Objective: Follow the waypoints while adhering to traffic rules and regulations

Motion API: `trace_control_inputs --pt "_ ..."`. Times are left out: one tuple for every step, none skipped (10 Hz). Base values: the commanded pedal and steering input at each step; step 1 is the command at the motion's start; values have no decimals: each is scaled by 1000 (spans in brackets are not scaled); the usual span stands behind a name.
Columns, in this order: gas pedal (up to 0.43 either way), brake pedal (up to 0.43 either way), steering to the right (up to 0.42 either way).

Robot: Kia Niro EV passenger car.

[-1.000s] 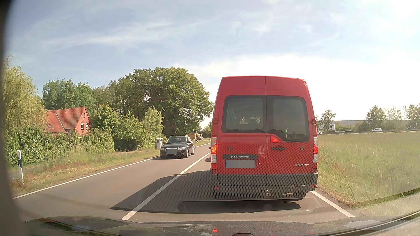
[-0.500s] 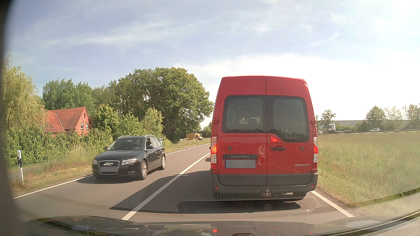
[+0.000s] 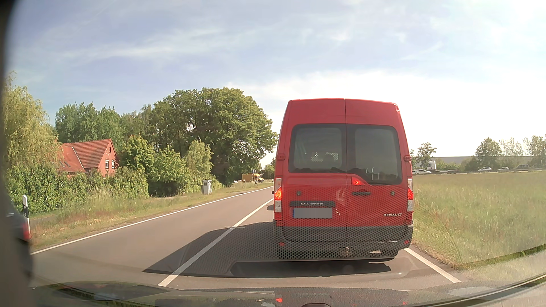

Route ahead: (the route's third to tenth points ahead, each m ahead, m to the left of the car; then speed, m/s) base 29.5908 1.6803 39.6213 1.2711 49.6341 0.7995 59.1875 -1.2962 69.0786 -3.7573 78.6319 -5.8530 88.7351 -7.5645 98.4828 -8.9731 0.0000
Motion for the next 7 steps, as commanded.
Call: trace_control_inputs --pt "0 268 0" --pt "0 262 -1" --pt "0 268 -1" --pt "0 268 0" --pt "0 268 0" --pt "0 262 0" --pt "0 262 0"
